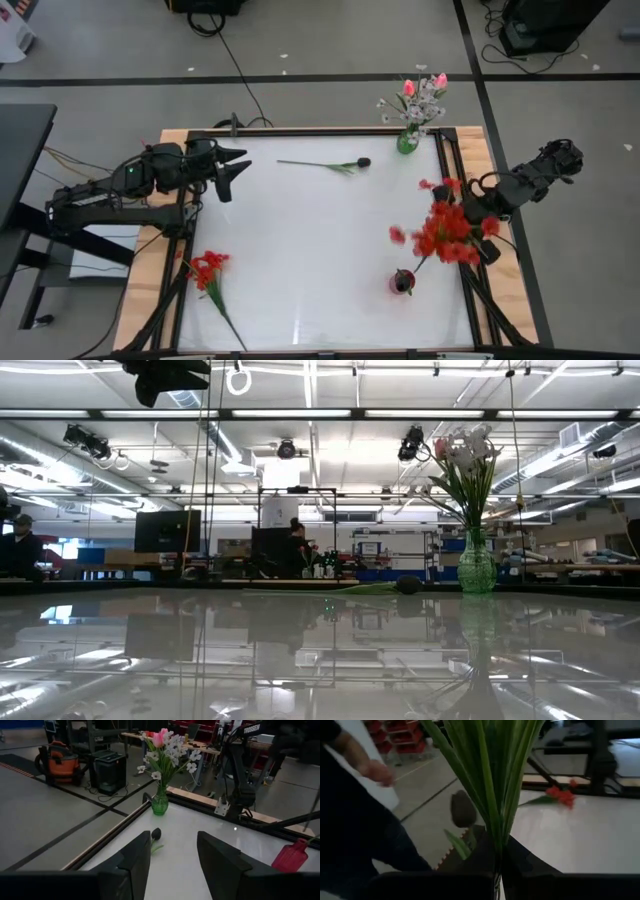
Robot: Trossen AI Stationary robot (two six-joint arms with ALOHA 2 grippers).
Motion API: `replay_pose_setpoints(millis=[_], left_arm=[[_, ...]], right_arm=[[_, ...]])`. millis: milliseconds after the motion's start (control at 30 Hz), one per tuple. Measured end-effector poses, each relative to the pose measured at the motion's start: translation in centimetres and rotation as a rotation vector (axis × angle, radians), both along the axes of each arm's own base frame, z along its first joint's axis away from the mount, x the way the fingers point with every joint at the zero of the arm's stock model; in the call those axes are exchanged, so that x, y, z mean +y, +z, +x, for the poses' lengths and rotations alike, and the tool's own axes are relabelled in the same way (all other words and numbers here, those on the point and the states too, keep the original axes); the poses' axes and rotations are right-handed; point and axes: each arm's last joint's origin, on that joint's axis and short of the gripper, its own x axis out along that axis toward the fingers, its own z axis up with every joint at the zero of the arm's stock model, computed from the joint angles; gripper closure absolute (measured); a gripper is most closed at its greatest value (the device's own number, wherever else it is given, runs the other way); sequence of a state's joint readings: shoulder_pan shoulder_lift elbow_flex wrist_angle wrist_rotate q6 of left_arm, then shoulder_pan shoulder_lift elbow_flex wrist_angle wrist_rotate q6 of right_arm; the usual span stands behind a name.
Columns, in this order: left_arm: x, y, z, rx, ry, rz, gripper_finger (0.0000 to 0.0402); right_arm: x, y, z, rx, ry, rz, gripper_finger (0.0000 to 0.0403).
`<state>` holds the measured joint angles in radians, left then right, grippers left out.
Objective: Sort flowers into vase by color
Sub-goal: Put the top red flower into the red vase
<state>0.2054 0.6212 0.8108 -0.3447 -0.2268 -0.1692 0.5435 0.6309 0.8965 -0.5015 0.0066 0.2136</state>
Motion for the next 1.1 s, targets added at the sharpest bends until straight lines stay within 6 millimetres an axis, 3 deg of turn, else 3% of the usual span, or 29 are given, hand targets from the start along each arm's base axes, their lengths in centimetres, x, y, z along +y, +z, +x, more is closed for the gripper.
replay_pose_setpoints(millis=[333, 733, 1100], left_arm=[[0.0, 0.0, 0.0, 0.0, 0.0, 0.0, 0.0235], [0.0, 0.0, 0.0, 0.0, 0.0, 0.0, 0.0235], [0.0, 0.0, 0.0, 0.0, 0.0, 0.0, 0.0235]], right_arm=[[2.0, -1.2, 1.9, 0.04, 0.019, -0.124, 0.0389], [3.4, -2.0, 2.8, 0.068, -0.01, -0.191, 0.0389], [4.4, -3.7, 3.2, 0.148, -0.108, -0.107, 0.0372]])
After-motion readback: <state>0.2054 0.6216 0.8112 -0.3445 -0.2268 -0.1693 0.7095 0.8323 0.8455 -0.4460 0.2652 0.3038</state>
